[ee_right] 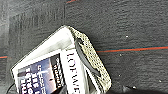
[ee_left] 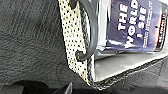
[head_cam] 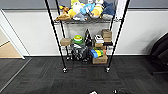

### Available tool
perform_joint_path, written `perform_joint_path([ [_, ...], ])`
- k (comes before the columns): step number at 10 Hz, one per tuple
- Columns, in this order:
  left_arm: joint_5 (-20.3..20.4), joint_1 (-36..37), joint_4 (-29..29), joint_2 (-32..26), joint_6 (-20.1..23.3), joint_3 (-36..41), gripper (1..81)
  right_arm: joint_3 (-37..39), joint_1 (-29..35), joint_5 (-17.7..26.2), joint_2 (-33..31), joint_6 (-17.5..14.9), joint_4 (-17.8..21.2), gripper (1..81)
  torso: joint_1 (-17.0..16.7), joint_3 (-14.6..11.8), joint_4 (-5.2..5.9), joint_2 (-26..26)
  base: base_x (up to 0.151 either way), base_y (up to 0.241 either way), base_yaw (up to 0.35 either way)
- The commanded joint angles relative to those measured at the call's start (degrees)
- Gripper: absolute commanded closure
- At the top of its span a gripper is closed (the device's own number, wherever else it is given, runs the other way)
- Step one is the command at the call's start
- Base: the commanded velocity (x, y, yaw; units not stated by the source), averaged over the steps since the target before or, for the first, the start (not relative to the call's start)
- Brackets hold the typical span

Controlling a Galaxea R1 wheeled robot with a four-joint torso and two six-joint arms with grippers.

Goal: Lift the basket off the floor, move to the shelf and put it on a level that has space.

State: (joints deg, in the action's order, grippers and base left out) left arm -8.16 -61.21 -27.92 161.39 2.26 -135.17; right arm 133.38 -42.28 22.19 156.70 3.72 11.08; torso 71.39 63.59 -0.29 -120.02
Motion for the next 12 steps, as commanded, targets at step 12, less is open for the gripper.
perform_joint_path([
  [12, -3.45, 8.86, -2.49, -1.07, -0.06, 0.69, 1.0, 4.69, 8.83, 5.32, 1.98, -0.47, 1.14, 1.0, 8.53, 0.37, 0.0, -13.68, 0.0, 0.0, 0.0],
])
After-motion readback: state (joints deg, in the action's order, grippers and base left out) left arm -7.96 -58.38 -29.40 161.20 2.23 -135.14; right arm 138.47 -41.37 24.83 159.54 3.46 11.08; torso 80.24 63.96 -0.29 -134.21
